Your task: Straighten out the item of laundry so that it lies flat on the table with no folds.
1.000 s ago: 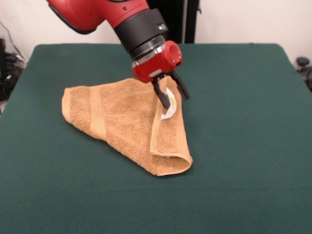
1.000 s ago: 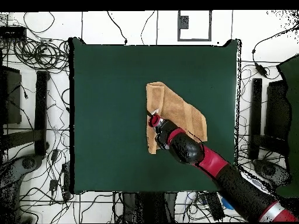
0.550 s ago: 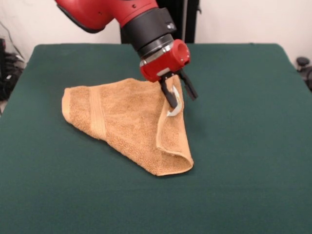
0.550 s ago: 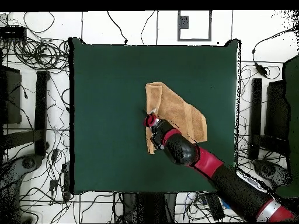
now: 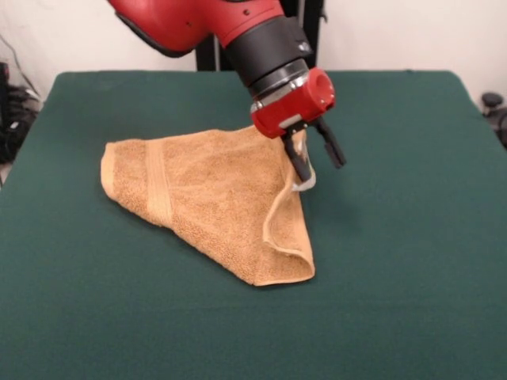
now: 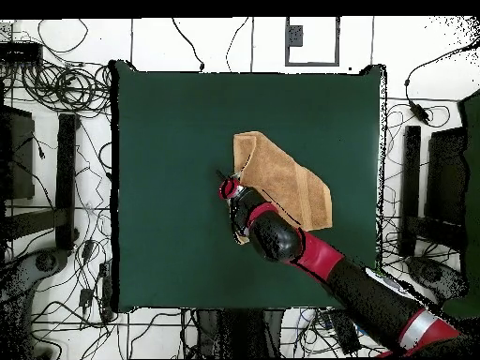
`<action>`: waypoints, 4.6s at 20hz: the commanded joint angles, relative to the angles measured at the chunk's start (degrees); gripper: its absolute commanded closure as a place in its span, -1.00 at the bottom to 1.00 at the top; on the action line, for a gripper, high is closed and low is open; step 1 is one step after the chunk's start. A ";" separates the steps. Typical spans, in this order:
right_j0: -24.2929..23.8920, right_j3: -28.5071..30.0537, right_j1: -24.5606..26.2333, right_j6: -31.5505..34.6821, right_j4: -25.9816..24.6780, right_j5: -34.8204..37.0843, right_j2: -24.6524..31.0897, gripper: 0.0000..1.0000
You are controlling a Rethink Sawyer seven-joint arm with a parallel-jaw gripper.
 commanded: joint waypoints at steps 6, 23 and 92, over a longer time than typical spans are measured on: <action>2.97 -1.90 2.56 15.56 4.91 -2.10 2.21 -1.00; 8.81 3.19 -2.82 21.89 10.27 -10.24 0.97 -1.00; -13.39 -16.51 9.02 1.03 -29.12 19.26 10.98 -1.00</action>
